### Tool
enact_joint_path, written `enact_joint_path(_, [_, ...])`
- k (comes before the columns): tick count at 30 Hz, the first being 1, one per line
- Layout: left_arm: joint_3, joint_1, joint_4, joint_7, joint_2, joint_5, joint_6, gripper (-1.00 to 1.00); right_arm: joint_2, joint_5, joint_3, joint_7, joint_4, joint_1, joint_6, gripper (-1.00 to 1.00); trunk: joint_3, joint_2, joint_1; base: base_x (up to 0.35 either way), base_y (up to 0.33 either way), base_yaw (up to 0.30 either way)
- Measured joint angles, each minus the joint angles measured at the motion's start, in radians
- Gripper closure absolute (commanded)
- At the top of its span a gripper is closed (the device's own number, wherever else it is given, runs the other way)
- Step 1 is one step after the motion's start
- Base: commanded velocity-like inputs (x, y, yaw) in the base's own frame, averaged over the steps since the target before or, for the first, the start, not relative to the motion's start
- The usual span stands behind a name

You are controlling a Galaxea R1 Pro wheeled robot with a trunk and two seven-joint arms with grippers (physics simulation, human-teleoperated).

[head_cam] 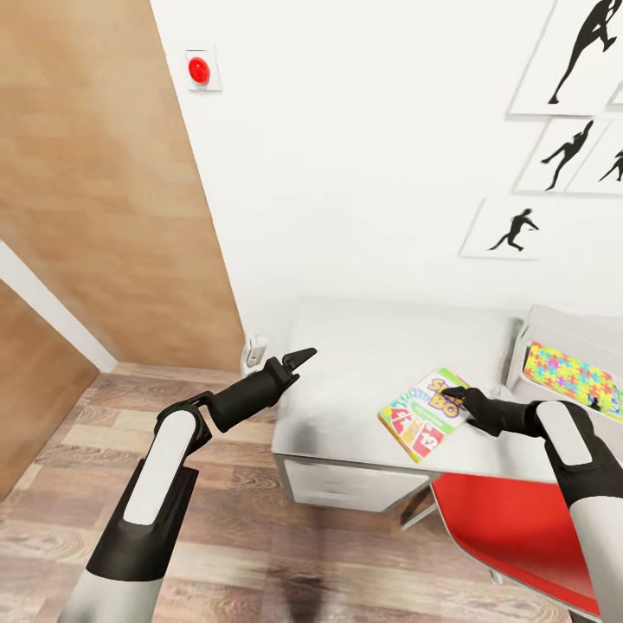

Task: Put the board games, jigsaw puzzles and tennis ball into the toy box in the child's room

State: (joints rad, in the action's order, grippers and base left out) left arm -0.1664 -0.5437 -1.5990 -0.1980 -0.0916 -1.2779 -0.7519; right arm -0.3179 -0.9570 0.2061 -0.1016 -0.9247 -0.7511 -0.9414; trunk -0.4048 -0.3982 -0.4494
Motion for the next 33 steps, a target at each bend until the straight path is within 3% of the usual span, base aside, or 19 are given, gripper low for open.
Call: enact_joint_path(33, [-0.002, 0.0, 0.0, 0.0, -0.001, 0.001, 0.0, -1.0, -0.002, 0.002, 0.0, 0.0, -0.002, 0.0, 0.0, -1.0, 0.011, 0.0, 0.0, 0.0, 0.0, 0.234])
